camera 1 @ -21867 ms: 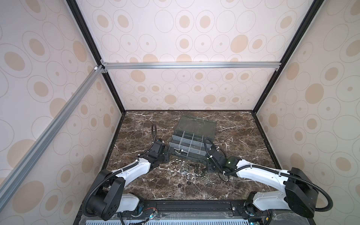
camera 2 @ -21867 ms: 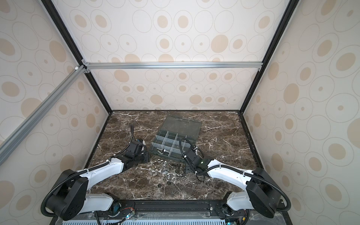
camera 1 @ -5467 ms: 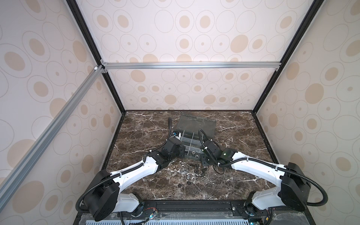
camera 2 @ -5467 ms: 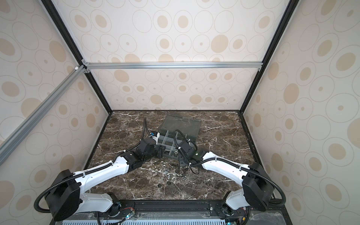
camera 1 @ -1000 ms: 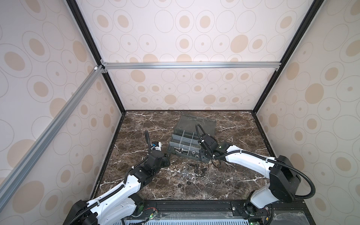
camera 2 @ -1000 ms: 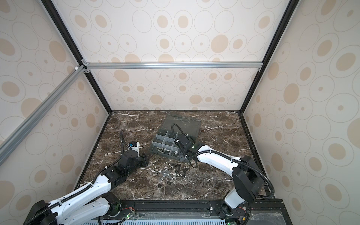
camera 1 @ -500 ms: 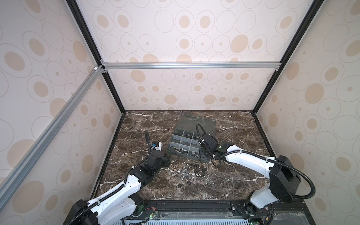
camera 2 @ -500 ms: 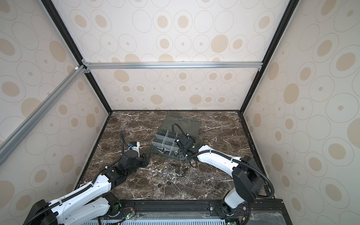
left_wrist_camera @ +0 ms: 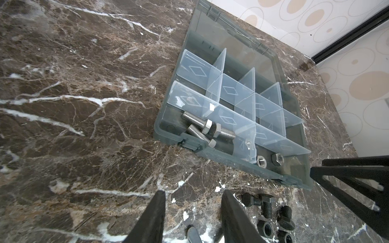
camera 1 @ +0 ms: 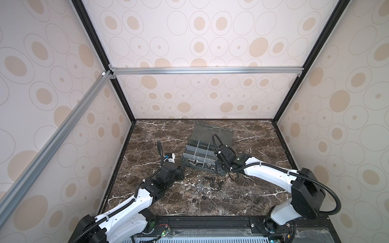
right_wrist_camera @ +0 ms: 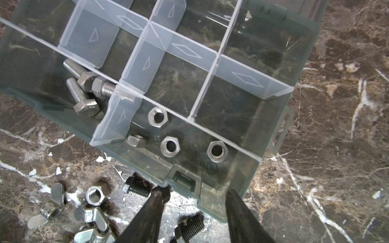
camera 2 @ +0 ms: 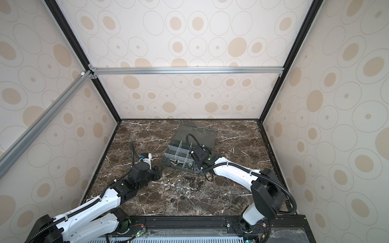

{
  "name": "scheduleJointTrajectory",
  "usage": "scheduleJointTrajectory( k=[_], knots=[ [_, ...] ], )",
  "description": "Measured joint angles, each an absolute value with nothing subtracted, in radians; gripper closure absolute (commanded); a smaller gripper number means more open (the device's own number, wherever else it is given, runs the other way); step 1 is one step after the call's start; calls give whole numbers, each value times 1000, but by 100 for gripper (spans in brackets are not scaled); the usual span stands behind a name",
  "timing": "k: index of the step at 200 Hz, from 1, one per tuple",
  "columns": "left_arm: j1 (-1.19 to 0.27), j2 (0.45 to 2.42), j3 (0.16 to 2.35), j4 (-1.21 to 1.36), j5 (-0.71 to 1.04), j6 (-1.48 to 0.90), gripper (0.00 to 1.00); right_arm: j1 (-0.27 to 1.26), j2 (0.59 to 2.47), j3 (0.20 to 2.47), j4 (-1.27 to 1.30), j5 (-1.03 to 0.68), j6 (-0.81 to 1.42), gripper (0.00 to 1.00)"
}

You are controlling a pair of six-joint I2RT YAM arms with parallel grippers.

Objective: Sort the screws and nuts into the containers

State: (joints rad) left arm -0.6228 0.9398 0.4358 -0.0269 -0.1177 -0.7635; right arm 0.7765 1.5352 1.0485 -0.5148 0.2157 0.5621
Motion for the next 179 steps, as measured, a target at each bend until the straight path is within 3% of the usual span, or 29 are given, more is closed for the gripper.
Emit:
scheduleJointTrajectory(
  k=[179],
  knots=[
    [-636, 1061, 447, 7, -7, -757, 58, 776, 1478, 996, -514, 222, 591, 47]
  ],
)
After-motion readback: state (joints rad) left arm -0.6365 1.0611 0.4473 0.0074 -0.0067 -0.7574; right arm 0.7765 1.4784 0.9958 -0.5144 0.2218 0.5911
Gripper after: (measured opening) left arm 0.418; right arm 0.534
